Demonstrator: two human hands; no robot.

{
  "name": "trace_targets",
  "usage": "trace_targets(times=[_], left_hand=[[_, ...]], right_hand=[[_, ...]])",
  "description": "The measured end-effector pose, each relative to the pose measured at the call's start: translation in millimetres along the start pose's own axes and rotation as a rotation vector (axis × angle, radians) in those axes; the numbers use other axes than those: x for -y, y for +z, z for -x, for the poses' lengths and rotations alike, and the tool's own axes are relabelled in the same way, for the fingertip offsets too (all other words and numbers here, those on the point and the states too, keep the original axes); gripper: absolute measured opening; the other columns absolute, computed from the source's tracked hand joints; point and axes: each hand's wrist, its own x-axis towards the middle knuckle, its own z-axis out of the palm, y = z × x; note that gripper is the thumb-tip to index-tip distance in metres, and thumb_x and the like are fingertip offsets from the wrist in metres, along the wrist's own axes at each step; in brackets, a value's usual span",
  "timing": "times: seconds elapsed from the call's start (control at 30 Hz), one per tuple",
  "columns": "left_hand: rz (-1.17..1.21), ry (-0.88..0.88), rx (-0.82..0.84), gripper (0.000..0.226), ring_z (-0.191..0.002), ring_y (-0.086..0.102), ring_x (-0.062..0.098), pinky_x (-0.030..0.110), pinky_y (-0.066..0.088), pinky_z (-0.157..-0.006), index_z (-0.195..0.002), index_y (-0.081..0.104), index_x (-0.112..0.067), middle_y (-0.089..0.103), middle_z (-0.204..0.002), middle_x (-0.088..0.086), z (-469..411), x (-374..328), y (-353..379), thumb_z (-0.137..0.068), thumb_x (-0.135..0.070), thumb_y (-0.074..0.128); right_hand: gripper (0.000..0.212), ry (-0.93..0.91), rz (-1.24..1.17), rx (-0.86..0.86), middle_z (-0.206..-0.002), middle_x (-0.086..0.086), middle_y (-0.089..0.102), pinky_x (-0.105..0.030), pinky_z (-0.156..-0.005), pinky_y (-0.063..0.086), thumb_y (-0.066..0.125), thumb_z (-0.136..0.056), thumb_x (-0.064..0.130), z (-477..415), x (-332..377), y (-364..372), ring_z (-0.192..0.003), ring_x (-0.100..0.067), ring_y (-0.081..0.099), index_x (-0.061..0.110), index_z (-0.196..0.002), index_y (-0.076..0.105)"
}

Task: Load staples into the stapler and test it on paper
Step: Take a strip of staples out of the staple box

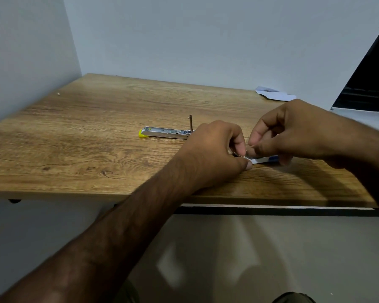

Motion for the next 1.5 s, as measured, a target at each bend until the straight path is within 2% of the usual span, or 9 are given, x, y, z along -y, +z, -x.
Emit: trace_targets(times=[0.23,0.4,0.53,0.77,0.97,1.13,1.27,1.37,1.5], left_hand=[[0.006,-0.008,0.006,0.018,-0.068,0.056,0.002,0.022,0.045,-0.06,-0.085,0.071,-0.024,0.064,-0.074,-0.013,-1.6,0.5,0.1,-0.078,-0.034,0.085],[-0.004,-0.007,0.0,0.018,-0.07,0.057,0.002,0.023,0.047,-0.061,-0.085,0.071,-0.024,0.066,-0.076,-0.012,-2.2,0.0,0.4,-0.078,-0.034,0.084],[0.002,0.0,0.004,0.017,-0.068,0.055,0.001,0.021,0.044,-0.059,-0.085,0.071,-0.024,0.064,-0.074,-0.013,-1.3,-0.2,0.4,-0.078,-0.033,0.084],[0.015,-0.005,-0.017,0.024,-0.07,0.057,-0.001,0.019,0.043,-0.059,-0.091,0.068,-0.027,0.066,-0.081,-0.013,-1.9,4.1,-0.6,-0.076,-0.035,0.085],[0.05,0.015,-0.042,0.023,-0.063,0.057,-0.004,0.016,0.04,-0.057,-0.086,0.07,-0.026,0.059,-0.065,-0.017,-1.7,6.3,-0.5,-0.073,-0.033,0.087],[0.346,0.029,0.011,0.028,-0.061,0.06,0.002,0.024,0.052,-0.063,-0.092,0.071,-0.02,0.066,-0.071,-0.014,10.5,19.9,-17.6,-0.073,-0.018,0.09],[0.455,0.134,-0.195,0.016,-0.062,0.054,0.013,0.027,0.047,-0.058,-0.085,0.072,-0.012,0.065,-0.068,0.002,21.8,36.3,-52.2,-0.076,-0.007,0.084],[0.299,0.124,-0.201,0.024,-0.07,0.058,0.015,0.024,0.05,-0.065,-0.094,0.071,-0.012,0.068,-0.083,0.007,10.3,48.1,-92.9,-0.078,-0.003,0.085],[-0.224,-0.049,0.165,0.07,-0.098,0.062,0.004,0.018,0.047,-0.075,-0.125,0.059,-0.035,0.065,-0.109,-0.014,-22.0,57.9,-120.4,-0.063,-0.054,0.086]], right_hand=[[0.004,-0.034,-0.078,0.1,-0.065,-0.009,0.076,-0.036,-0.056,0.052,0.083,-0.08,0.012,0.6,-3.0,-2.1,-0.045,-0.016,0.06,0.016,-0.079,0.083],[0.003,-0.031,-0.099,0.103,-0.054,-0.004,0.071,-0.017,-0.039,0.042,0.082,-0.082,0.012,1.8,-5.2,-4.2,-0.039,-0.01,0.057,0.015,-0.08,0.082],[0.001,-0.021,-0.122,0.052,-0.058,-0.002,0.075,-0.012,-0.036,0.039,0.081,-0.083,0.016,1.5,-7.2,-5.7,-0.04,-0.009,0.059,0.017,-0.082,0.082],[0.02,-0.103,-0.306,0.003,-0.076,-0.012,0.08,-0.025,-0.061,0.063,0.081,-0.069,0.019,-1.3,-13.8,-11.6,-0.068,-0.019,0.078,0.016,-0.088,0.083],[0.035,-0.069,-0.544,-0.059,-0.084,-0.021,0.081,-0.026,-0.066,0.064,0.083,-0.054,0.013,-10.3,-19.7,-15.7,-0.082,-0.026,0.081,0.007,-0.088,0.082],[0.02,-0.186,-0.499,-0.07,-0.083,-0.02,0.08,-0.028,-0.074,0.065,0.082,-0.07,-0.002,-14.7,-14.0,-17.1,-0.081,-0.028,0.08,0.006,-0.089,0.082],[0.014,-0.218,-0.499,-0.058,-0.082,-0.021,0.08,-0.032,-0.076,0.063,0.079,-0.078,-0.008,-27.1,-2.9,-13.4,-0.085,-0.034,0.078,0.0,-0.089,0.079],[0.016,-0.246,-0.433,-0.018,-0.083,-0.018,0.081,-0.03,-0.079,0.064,0.08,-0.077,-0.008,-45.2,12.6,-12.3,-0.088,-0.031,0.078,0.002,-0.088,0.08],[0.019,-0.299,-0.278,0.037,-0.084,-0.015,0.082,-0.029,-0.081,0.063,0.084,-0.073,-0.005,-76.4,36.6,-13.9,-0.083,-0.02,0.077,0.006,-0.088,0.082]])
